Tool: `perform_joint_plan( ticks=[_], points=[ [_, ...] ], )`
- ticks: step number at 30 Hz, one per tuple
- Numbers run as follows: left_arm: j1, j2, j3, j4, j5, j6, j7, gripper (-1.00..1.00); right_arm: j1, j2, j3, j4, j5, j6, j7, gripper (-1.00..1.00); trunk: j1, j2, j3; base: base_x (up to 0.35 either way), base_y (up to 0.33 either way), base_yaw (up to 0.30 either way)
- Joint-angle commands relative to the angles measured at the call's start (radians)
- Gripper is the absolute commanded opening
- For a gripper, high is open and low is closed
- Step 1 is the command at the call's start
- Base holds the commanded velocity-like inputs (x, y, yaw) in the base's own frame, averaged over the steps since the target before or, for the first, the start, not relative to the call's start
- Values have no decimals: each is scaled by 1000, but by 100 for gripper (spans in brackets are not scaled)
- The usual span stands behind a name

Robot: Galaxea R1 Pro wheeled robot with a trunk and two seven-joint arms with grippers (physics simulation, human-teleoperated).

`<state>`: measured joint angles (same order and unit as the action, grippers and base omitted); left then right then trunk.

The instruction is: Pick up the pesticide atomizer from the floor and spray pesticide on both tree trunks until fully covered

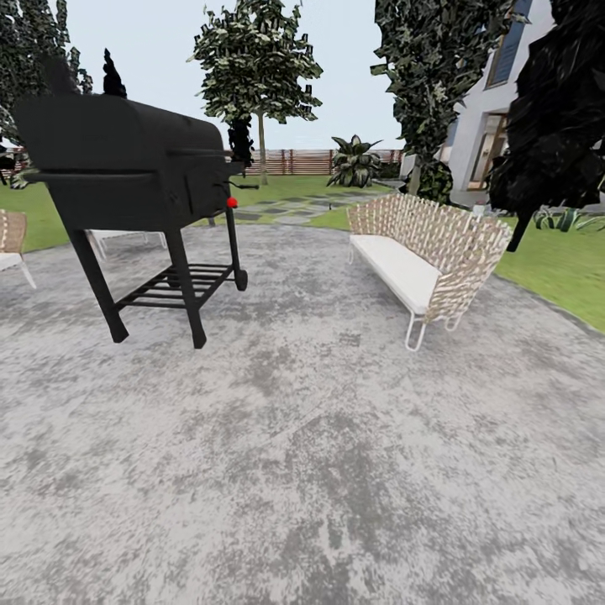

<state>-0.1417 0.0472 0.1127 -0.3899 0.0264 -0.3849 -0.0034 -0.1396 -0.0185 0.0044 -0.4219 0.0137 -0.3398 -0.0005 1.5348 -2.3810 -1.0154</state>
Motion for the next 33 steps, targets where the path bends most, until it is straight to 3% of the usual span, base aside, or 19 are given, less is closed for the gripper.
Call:
perform_joint_plan(
  ticks=[1, 33],
  points=[
    [-1, 1, 1, -1, 1, 0, 0, 100, 0, -2, 0, 0, 0, 1, -1, 100, 0, 0, 0, 337, 0, 0],
    [-1, 3, 1, 5, 0, 0, 0, 100, 0, -4, -7, -3, -3, -1, -1, 100, 0, 0, 0, 338, 0, 0]
  ],
)
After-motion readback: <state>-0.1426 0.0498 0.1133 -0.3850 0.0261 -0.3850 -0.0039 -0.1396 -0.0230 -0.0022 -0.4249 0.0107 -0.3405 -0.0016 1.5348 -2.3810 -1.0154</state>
